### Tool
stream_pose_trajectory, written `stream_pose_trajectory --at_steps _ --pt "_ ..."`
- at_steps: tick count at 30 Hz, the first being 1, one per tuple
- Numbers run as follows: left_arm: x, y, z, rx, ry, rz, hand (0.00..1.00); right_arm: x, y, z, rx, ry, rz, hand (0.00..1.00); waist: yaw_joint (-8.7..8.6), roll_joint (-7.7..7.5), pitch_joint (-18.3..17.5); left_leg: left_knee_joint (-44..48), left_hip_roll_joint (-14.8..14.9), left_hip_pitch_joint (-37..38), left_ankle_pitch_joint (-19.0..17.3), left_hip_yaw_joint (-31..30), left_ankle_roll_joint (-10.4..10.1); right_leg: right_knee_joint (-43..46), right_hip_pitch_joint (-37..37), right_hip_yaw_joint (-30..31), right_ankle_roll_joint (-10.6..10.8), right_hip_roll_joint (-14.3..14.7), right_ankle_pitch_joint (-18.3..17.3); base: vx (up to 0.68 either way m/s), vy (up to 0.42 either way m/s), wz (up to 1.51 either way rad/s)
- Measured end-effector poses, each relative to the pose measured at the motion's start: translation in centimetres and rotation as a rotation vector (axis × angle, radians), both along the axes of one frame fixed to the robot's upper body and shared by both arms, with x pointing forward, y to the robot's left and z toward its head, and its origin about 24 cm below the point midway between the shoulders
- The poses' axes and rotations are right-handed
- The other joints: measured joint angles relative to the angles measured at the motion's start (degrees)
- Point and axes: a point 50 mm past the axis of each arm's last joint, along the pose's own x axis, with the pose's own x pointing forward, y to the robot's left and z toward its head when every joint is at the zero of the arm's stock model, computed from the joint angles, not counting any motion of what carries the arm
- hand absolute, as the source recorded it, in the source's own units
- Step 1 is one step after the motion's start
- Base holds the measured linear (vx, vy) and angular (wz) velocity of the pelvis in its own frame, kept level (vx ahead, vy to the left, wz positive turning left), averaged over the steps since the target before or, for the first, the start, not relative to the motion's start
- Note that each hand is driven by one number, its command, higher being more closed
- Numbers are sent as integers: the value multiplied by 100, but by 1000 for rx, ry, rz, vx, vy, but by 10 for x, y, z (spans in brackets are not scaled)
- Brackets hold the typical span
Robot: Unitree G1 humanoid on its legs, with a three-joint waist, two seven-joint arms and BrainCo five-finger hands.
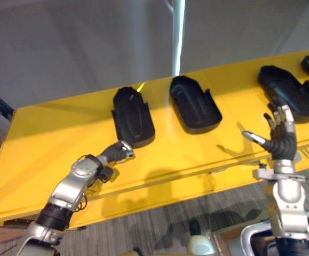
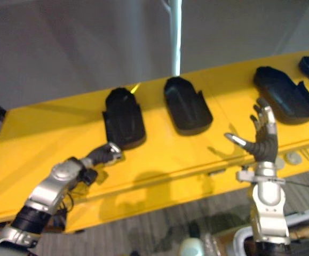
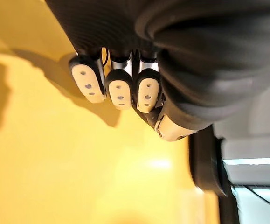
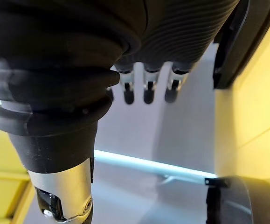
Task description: Walk over and take plastic housings, then place them on the shelf
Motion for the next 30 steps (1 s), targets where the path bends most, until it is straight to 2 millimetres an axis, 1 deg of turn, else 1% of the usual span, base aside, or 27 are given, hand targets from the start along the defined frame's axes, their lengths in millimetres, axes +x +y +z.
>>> stream_pose_trajectory --at_steps 3,4,6,7,8,9,10,12,13,15,16,17,18,19,20,21,24,28,30 --pt "-31 -17 23 -183 -84 -143 100 -1 0 -2 18 1 -20 0 5 17 7 -10 1 32 0 -98 0 -9 94 -100 4 -14 -3 33 12 15" --pt "-44 -17 28 -249 -102 -159 100 -1 2 -3 26 -3 -27 0 27 32 17 -26 1 90 -6 -124 -2 -14 157 -112 12 -10 -10 33 22 19" --pt "-59 -11 33 -355 -143 -138 100 -4 5 -3 33 -13 -41 0 58 50 12 -24 1 104 -20 -191 10 -35 244 -217 27 -32 -22 8 13 18" --pt "-67 -6 38 -406 -186 -114 100 -6 6 -5 36 -14 -53 0 134 51 12 -23 -9 103 -24 -233 19 -80 300 -260 28 -56 -24 -20 1 14" --pt "-69 -5 40 -421 -198 -106 100 -7 6 -5 38 -15 -56 0 174 53 10 -21 -11 103 -26 -232 21 -80 301 -262 30 -59 -25 -26 -1 12" --pt "-76 5 45 -496 -243 -64 100 -8 8 -5 47 -22 -62 0 289 63 4 -21 -18 96 -25 -267 24 -84 316 -293 31 -69 -27 -34 -1 9" --pt "-79 10 47 -527 -266 -40 0 -9 8 -5 52 -28 -67 0 322 66 3 -21 -19 95 -24 -302 24 -92 349 -341 31 -74 -28 -23 -8 28" --pt "-93 32 53 -587 -372 82 0 -13 8 -4 56 -41 -97 0 392 54 -42 -25 -23 95 -8 -513 20 -113 504 -561 20 -89 -83 -17 -16 41" --pt "-97 39 54 -604 -394 117 0 -14 7 -3 62 -49 -107 0 455 62 -83 -35 -25 84 0 -537 16 -113 503 -585 18 -86 -87 0 -11 28" --pt "-115 65 61 -652 -528 258 0 -19 4 2 68 -86 -156 0 598 59 -145 -53 -37 88 30 -659 10 -120 594 -729 6 -81 -97 14 -4 25" --pt "-119 70 63 -654 -570 295 0 -19 2 2 73 -89 -172 0 641 45 -183 -68 -38 87 38 -672 6 -121 595 -739 1 -80 -100 16 -3 26" --pt "-132 83 67 -660 -675 409 0 -21 1 1 81 -94 -203 0 737 4 -278 -124 -48 82 85 -727 4 -134 602 -774 0 -81 -100 14 -2 22" --pt "-138 89 70 -668 -734 466 0 -21 1 0 98 -96 -219 0 758 -17 -299 -127 -51 80 99 -796 6 -135 649 -866 -1 -85 -101 16 -5 26" --pt "-141 92 71 -675 -771 499 0 -22 0 -1 110 -97 -229 0 774 -36 -310 -129 -52 83 102 -831 7 -135 676 -895 -4 -87 -103 -3 0 22" --pt "-148 95 73 -678 -834 560 0 -22 2 -4 133 -98 -236 0 827 -83 -355 -133 -54 81 102 -843 7 -135 681 -902 -17 -88 -111 -19 7 11" --pt "-153 95 75 -645 -889 618 0 -22 4 -6 152 -95 -240 0 860 -131 -384 -139 -58 78 102 -845 7 -135 678 -902 -23 -92 -117 -27 10 3" --pt "-160 96 80 -570 -999 742 0 -23 6 -10 185 -87 -254 0 843 -233 -454 -211 -89 78 128 -846 17 -134 649 -899 -9 -117 -164 0 0 0" --pt "-166 91 85 -549 -1099 812 0 -25 6 -13 170 -70 -267 0 784 -285 -489 -222 -85 39 143 -786 1 -103 540 -861 -34 -116 -189 -12 5 -8" --pt "-161 86 88 -566 -1126 800 0 -27 5 -16 162 -63 -299 0 765 -302 -520 -215 -75 -23 154 -758 3 -89 449 -814 -24 -103 -175 20 7 -9"
